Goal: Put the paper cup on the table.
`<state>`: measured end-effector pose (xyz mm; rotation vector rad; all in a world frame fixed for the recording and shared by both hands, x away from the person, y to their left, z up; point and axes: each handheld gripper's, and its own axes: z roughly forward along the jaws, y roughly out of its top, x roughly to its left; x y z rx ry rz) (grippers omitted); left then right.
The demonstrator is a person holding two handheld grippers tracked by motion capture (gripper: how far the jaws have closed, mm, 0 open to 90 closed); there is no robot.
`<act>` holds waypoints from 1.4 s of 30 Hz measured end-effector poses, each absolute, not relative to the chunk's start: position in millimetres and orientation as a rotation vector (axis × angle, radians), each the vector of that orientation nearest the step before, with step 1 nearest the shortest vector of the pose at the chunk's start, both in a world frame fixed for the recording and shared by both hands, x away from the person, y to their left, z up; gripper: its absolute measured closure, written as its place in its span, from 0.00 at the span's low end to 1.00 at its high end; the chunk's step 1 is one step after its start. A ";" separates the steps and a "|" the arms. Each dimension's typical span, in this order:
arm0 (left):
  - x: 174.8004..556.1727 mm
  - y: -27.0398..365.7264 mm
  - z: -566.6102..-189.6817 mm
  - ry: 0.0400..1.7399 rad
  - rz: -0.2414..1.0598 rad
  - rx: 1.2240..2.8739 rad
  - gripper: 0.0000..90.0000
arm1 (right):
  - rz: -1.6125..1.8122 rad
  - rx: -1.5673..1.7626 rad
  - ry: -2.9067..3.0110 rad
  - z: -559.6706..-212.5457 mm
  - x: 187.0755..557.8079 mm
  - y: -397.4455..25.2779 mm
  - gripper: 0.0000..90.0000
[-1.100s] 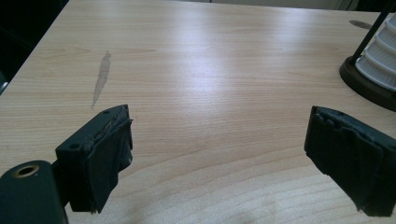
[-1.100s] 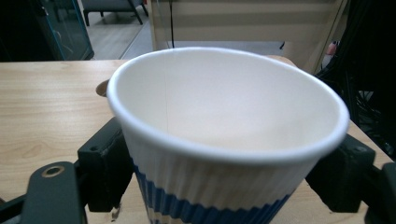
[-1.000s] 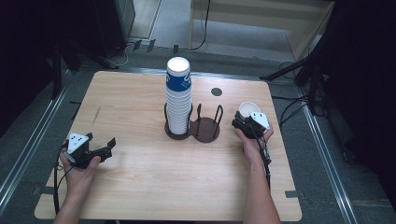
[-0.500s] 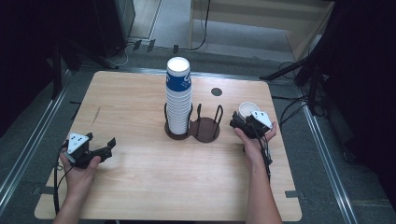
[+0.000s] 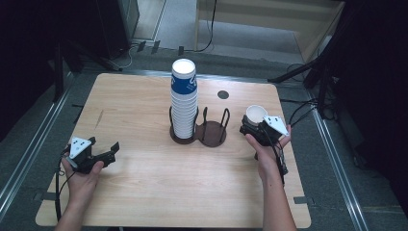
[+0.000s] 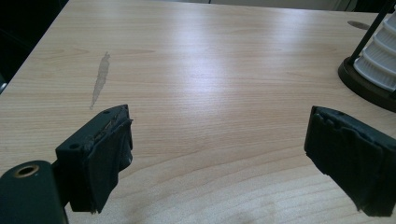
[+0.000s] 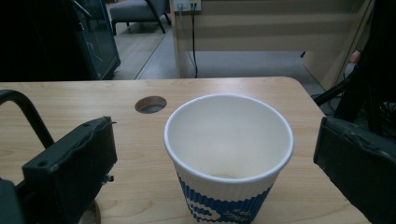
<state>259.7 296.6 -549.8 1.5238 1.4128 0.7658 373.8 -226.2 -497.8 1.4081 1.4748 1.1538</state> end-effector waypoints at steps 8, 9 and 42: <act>259.5 296.0 -549.6 1.412 0.773 1.526 0.09 | 1.186 1.364 1.467 -484.1 353.1 -231.0 0.00; 259.5 296.0 -549.7 1.410 0.770 1.525 0.09 | 1.188 1.357 1.466 -483.0 350.5 -232.1 0.00; 259.0 295.8 -549.7 1.408 0.772 1.520 0.09 | 1.161 1.346 1.459 -507.5 298.0 -268.4 0.00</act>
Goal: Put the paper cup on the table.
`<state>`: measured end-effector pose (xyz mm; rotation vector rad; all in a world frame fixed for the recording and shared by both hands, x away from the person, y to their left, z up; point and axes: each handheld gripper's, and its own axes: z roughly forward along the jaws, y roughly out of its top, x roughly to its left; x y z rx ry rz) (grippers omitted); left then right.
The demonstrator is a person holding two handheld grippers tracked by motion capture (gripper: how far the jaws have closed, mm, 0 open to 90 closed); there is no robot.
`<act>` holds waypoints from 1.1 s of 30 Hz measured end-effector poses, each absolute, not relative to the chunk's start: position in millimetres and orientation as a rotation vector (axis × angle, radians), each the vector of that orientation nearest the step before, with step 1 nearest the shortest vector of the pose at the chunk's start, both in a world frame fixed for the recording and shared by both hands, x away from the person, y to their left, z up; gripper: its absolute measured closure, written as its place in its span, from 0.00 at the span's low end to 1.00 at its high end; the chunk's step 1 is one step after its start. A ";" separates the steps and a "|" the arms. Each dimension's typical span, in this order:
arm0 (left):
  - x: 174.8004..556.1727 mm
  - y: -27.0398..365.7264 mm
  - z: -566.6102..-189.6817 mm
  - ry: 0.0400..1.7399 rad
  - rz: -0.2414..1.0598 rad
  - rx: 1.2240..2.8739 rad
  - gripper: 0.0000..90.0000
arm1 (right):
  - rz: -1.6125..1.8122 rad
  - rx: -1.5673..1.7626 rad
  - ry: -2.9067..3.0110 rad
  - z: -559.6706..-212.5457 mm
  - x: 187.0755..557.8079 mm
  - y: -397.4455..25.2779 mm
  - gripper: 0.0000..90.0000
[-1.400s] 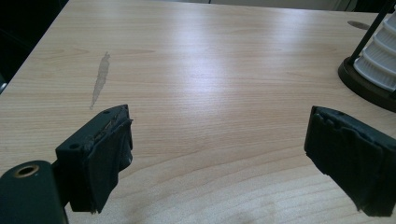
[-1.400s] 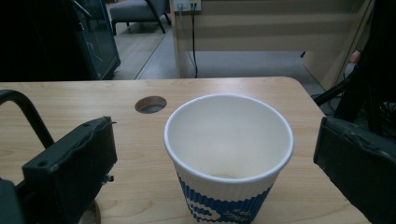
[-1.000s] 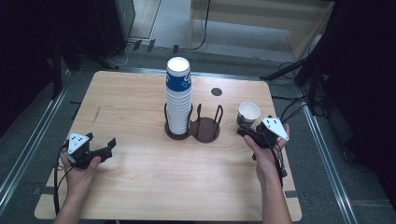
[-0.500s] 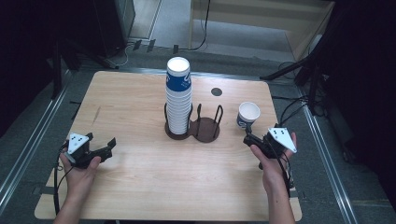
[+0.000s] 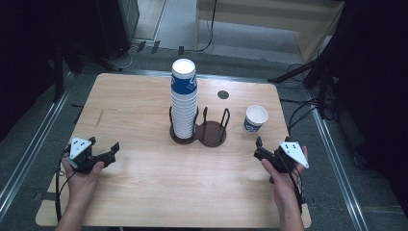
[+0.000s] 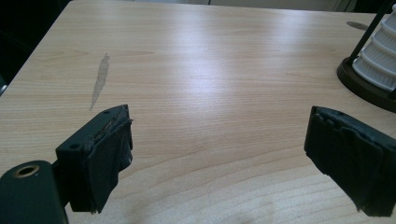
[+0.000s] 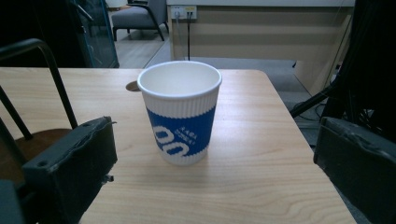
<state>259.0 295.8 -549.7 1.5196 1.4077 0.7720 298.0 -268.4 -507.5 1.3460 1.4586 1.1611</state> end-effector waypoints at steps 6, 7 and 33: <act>258.9 295.7 -549.7 1.407 0.772 1.519 0.09 | 1.153 1.351 1.461 -518.5 290.7 -277.4 0.00; 259.0 295.6 -549.8 1.406 0.773 1.517 0.09 | 1.161 1.348 1.463 -520.2 289.1 -278.5 0.00; 260.2 295.2 -549.7 1.409 0.765 1.528 0.09 | 1.138 1.385 1.504 -543.7 269.9 -290.1 0.00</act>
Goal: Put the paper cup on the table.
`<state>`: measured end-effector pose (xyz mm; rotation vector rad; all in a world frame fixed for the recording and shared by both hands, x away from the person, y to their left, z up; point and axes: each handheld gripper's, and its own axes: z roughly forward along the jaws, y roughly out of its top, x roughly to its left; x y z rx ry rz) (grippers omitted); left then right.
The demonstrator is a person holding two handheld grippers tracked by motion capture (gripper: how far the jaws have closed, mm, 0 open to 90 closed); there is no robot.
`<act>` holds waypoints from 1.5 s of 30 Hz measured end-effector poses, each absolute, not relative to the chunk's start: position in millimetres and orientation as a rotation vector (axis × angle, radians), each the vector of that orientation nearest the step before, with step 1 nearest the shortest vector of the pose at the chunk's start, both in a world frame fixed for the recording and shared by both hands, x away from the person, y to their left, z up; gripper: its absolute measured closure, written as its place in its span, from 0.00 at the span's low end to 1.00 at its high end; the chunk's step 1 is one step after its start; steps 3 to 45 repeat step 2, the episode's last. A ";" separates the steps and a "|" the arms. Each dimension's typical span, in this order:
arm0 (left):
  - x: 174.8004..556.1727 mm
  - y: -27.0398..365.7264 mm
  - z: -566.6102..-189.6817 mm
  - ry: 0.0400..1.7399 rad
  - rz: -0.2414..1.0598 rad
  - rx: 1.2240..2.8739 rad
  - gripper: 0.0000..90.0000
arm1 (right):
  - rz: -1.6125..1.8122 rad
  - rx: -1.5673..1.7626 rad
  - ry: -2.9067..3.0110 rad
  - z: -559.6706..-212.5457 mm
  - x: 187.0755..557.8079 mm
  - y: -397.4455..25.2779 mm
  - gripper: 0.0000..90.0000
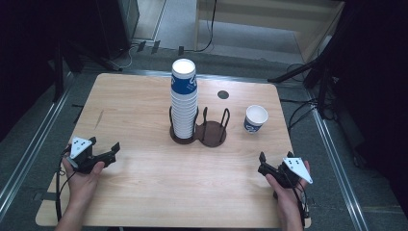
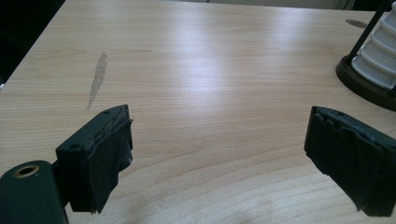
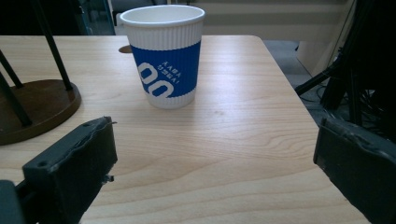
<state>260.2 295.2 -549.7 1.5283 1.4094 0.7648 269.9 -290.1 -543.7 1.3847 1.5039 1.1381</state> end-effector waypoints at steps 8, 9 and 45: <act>260.3 295.1 -549.8 1.410 0.765 1.529 0.09 | 1.148 1.375 1.513 -542.5 271.4 -286.8 0.00; 260.3 295.1 -549.8 1.410 0.765 1.529 0.09 | 1.148 1.375 1.513 -542.5 271.4 -286.8 0.00; 260.3 295.1 -549.8 1.410 0.765 1.529 0.09 | 1.148 1.375 1.513 -542.5 271.4 -286.8 0.00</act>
